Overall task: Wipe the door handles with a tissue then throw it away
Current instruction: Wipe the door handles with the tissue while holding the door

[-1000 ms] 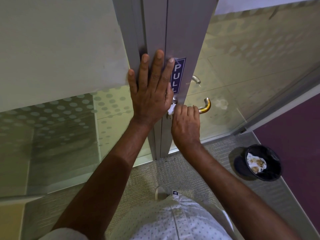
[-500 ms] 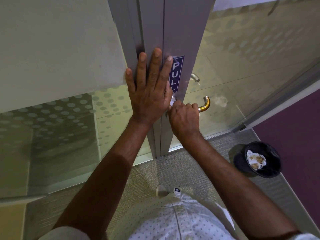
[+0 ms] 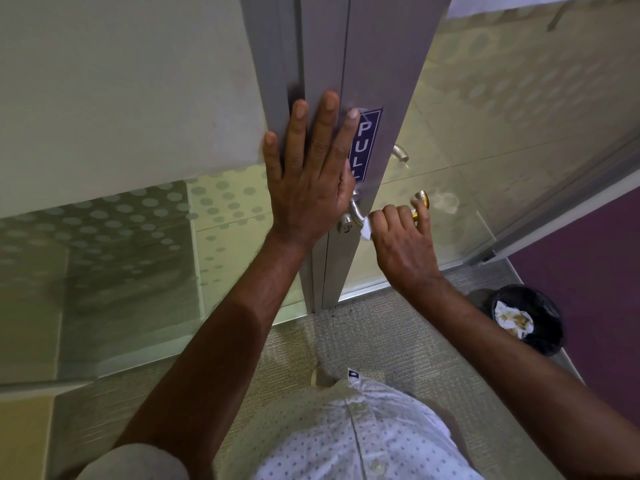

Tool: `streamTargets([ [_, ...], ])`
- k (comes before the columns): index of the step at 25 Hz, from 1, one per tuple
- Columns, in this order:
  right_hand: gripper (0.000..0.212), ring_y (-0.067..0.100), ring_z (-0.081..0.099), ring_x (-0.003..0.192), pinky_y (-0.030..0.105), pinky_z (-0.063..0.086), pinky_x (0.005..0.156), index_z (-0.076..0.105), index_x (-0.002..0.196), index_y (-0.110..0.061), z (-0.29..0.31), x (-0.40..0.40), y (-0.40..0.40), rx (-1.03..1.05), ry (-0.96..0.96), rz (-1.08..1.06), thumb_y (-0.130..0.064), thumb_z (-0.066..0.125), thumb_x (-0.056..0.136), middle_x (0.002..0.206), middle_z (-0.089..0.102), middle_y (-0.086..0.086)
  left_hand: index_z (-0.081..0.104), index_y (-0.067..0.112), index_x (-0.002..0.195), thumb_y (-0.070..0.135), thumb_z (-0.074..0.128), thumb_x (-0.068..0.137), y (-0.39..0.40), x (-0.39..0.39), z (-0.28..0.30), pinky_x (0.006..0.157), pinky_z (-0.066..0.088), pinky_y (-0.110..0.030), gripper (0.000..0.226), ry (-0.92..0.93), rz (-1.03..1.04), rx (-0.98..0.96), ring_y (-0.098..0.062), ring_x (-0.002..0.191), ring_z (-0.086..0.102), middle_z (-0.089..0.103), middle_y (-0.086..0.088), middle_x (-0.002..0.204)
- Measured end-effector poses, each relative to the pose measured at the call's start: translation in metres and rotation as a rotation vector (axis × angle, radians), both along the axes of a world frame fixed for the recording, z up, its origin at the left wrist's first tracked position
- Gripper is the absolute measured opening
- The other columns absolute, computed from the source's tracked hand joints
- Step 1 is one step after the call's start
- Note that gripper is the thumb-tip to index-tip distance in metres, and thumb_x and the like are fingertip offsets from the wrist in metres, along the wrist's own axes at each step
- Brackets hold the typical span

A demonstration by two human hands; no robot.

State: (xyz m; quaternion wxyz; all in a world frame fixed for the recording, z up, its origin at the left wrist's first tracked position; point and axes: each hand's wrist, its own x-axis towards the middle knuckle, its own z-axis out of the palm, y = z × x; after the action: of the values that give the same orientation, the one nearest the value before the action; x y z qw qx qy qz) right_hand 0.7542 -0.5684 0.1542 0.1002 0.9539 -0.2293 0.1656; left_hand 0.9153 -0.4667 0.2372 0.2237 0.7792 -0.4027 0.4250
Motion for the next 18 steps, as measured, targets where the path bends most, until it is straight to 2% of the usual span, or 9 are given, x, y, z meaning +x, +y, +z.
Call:
streamTargets([
  [2,0.01,0.032,0.055,0.084,0.05,0.035,0.104,0.049,0.098,-0.013,0.008,0.007,0.003,0.042,-0.006,0.027,-0.012,0.039,0.099,0.087,0.055,0.009,0.033,0.025,0.158,0.044,0.042,0.109,0.0,0.0,-0.001,0.129,-0.019,-0.047,0.053,-0.001,0.002,-0.003,-0.019,0.159,-0.029,-0.032,0.005,0.169],
  [3,0.014,0.031,0.055,0.079,0.05,0.037,0.098,0.05,0.094,-0.014,0.012,0.01,0.003,0.067,-0.01,0.039,-0.019,0.04,0.103,0.083,0.055,0.008,0.033,0.025,0.158,0.044,0.042,0.109,-0.001,0.0,-0.001,0.129,-0.019,-0.047,0.053,-0.001,0.004,-0.006,-0.019,0.159,-0.029,-0.032,0.005,0.169],
  [5,0.036,0.026,0.053,0.067,0.047,0.039,0.089,0.053,0.084,-0.016,0.021,0.019,0.001,0.104,0.008,0.056,-0.037,0.037,0.109,0.071,0.057,0.004,0.034,0.025,0.158,0.044,0.042,0.109,-0.001,0.001,-0.001,0.129,-0.019,-0.047,0.053,-0.001,0.007,-0.009,-0.019,0.159,-0.029,-0.032,0.005,0.17],
  [8,0.05,0.025,0.05,0.052,0.041,0.038,0.078,0.048,0.072,-0.02,0.028,0.031,0.0,0.103,0.004,0.044,-0.045,0.031,0.111,0.058,0.06,0.002,0.034,0.025,0.158,0.044,0.044,0.109,-0.002,0.001,-0.002,0.129,-0.02,-0.047,0.054,-0.008,0.006,-0.014,-0.019,0.159,-0.028,-0.031,0.005,0.17],
  [10,0.047,0.025,0.057,0.063,0.043,0.038,0.085,0.056,0.081,-0.018,0.022,0.028,0.001,0.128,-0.009,0.026,-0.045,0.031,0.111,0.069,0.064,0.003,0.033,0.025,0.158,0.044,0.046,0.108,-0.002,0.001,-0.002,0.129,-0.019,-0.047,0.055,-0.01,0.005,-0.021,-0.018,0.159,-0.028,-0.03,0.006,0.17],
  [13,0.023,0.028,0.062,0.096,0.047,0.029,0.108,0.057,0.112,-0.017,0.002,0.003,-0.001,0.105,-0.049,0.061,-0.032,0.041,0.106,0.101,0.065,0.004,0.034,0.025,0.158,0.042,0.046,0.108,-0.002,0.001,-0.001,0.129,-0.019,-0.047,0.055,-0.015,0.002,-0.024,-0.018,0.159,-0.027,-0.03,0.006,0.17],
  [14,0.024,0.028,0.061,0.106,0.048,0.024,0.114,0.055,0.121,-0.017,-0.003,-0.006,-0.005,0.078,-0.037,0.074,-0.025,0.043,0.102,0.11,0.064,0.004,0.034,0.025,0.158,0.042,0.046,0.108,-0.002,0.001,-0.001,0.129,-0.019,-0.047,0.054,-0.017,0.002,-0.021,-0.018,0.159,-0.027,-0.03,0.006,0.17],
  [16,0.038,0.027,0.057,0.118,0.048,0.013,0.121,0.052,0.134,-0.017,-0.007,-0.019,-0.017,0.034,-0.01,0.106,-0.011,0.041,0.098,0.123,0.062,0.004,0.034,0.025,0.158,0.042,0.046,0.108,-0.001,0.002,-0.001,0.129,-0.019,-0.047,0.054,-0.014,0.002,-0.016,-0.018,0.159,-0.027,-0.03,0.006,0.17],
  [18,0.043,0.027,0.057,0.118,0.047,0.009,0.123,0.051,0.135,-0.017,-0.002,-0.026,-0.029,0.009,-0.007,0.12,-0.006,0.036,0.096,0.123,0.062,0.004,0.034,0.025,0.158,0.042,0.046,0.108,-0.001,0.002,-0.002,0.129,-0.019,-0.047,0.054,-0.009,0.001,-0.014,-0.018,0.159,-0.028,-0.031,0.006,0.17],
])
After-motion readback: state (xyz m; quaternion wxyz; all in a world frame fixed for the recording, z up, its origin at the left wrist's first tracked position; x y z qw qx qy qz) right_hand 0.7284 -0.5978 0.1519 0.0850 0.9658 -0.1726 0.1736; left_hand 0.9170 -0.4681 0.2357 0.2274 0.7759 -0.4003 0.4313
